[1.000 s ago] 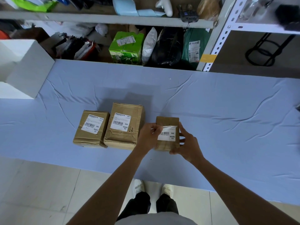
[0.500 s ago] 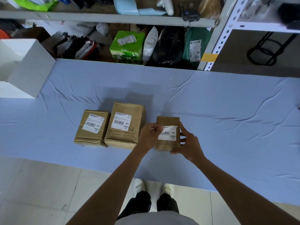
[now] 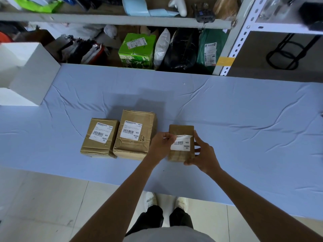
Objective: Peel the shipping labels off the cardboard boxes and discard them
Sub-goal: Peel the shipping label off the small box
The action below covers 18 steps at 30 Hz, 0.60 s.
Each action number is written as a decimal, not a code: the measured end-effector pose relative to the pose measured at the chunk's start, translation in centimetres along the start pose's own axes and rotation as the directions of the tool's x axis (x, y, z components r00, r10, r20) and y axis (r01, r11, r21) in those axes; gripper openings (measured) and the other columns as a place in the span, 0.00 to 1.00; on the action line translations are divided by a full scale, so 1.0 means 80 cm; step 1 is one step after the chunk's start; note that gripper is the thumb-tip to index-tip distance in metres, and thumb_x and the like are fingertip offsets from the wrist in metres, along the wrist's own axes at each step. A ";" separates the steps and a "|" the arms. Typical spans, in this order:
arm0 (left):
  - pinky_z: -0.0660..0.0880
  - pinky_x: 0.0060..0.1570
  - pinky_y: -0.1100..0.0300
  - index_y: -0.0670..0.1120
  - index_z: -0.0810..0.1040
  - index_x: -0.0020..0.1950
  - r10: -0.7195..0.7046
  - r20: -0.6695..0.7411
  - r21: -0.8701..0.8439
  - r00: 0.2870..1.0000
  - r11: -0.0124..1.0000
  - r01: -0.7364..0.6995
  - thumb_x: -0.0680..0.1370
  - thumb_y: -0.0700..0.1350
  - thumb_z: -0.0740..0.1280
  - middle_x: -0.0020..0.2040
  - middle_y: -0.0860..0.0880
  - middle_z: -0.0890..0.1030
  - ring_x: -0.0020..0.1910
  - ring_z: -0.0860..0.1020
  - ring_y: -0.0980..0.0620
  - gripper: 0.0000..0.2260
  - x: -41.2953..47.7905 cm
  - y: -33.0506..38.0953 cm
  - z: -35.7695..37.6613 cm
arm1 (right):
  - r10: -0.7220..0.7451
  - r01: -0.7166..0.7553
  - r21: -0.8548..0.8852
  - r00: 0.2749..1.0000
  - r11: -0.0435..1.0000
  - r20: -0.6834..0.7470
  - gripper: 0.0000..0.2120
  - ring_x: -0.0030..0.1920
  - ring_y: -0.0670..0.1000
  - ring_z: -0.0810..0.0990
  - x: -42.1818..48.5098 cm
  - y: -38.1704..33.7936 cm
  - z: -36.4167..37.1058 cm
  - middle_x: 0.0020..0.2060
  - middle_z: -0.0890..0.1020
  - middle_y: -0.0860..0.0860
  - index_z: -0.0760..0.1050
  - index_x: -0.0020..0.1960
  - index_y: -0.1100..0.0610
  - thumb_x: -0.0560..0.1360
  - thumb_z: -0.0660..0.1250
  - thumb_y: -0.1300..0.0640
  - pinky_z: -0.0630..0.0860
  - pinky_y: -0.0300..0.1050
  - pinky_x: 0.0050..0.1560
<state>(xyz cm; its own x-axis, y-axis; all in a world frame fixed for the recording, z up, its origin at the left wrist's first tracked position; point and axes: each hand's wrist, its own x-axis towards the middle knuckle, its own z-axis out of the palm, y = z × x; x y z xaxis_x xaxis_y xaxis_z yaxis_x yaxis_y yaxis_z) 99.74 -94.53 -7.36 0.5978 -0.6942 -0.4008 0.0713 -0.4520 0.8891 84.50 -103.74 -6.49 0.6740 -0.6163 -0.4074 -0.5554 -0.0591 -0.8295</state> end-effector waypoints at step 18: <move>0.75 0.42 0.56 0.48 0.79 0.36 -0.018 0.029 -0.035 0.999 0.999 0.019 0.74 0.49 0.66 0.41 0.46 0.84 0.40 0.80 0.50 0.08 -0.004 0.002 0.001 | -0.002 0.002 -0.039 1.000 0.999 0.016 0.59 0.42 0.44 0.79 -0.001 -0.001 -0.004 0.54 0.77 0.49 0.50 0.78 0.48 0.57 0.79 0.70 0.75 0.27 0.34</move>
<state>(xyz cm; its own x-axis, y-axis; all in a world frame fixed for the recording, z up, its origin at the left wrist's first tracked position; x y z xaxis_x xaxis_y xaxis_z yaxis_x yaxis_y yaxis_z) 99.48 -94.41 -7.08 0.5733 -0.7018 -0.4229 0.1106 -0.4451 0.8886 84.37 -103.96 -6.26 0.6828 -0.6032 -0.4122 -0.5724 -0.0910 -0.8149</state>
